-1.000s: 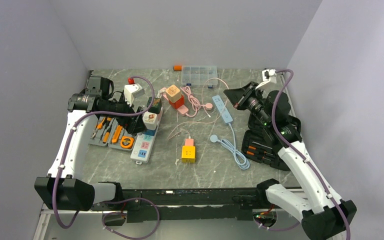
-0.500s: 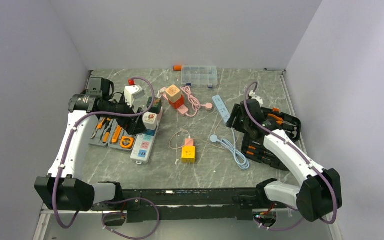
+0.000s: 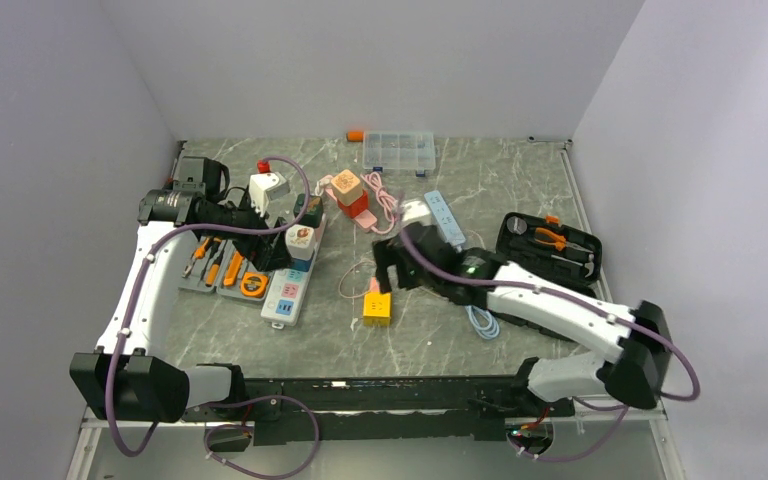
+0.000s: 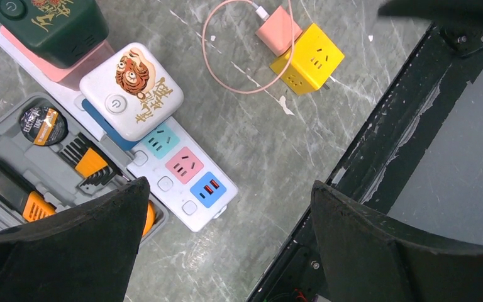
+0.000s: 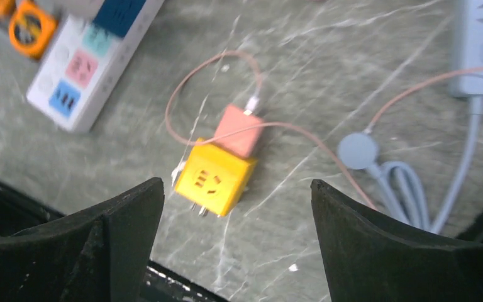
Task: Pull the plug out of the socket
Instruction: Remove the plug from the socket.
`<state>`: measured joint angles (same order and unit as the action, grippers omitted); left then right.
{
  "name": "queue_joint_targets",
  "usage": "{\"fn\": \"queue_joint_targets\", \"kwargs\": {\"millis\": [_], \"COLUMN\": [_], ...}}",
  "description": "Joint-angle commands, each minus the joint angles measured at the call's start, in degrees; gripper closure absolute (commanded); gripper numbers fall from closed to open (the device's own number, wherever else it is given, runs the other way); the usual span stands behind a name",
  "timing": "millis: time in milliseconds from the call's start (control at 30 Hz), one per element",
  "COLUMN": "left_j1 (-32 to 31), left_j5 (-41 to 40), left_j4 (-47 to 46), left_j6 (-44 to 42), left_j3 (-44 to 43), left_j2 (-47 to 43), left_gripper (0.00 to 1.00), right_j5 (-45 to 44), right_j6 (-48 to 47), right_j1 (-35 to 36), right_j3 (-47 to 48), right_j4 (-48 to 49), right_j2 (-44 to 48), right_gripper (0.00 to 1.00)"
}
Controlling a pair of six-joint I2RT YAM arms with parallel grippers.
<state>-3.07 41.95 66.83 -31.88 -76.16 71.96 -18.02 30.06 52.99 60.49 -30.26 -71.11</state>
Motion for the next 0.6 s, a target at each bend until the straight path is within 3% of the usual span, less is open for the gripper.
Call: {"fn": "queue_joint_targets", "kwargs": {"millis": [0, 133, 567], "left_j1": [0.2, 0.1, 0.2], "left_j5": [-0.1, -0.5, -1.8], "left_j4": [-0.1, 0.2, 0.2], "left_j6": [0.1, -0.1, -1.1], "left_j3": [-0.4, -0.6, -0.1], "left_j2": [-0.8, -0.7, -1.4], "left_gripper": [0.01, 0.01, 0.01], "right_j5": [-4.1, -2.9, -2.4], "right_j6": [-2.2, -2.5, -3.6], "right_j1": [9.2, 12.9, 12.4], "right_j3": [2.8, 3.4, 5.3], "right_j4": [-2.6, -1.8, 3.6], "right_j2": [-7.3, -14.0, -25.9], "right_gripper": [0.11, 0.08, 0.04]}}
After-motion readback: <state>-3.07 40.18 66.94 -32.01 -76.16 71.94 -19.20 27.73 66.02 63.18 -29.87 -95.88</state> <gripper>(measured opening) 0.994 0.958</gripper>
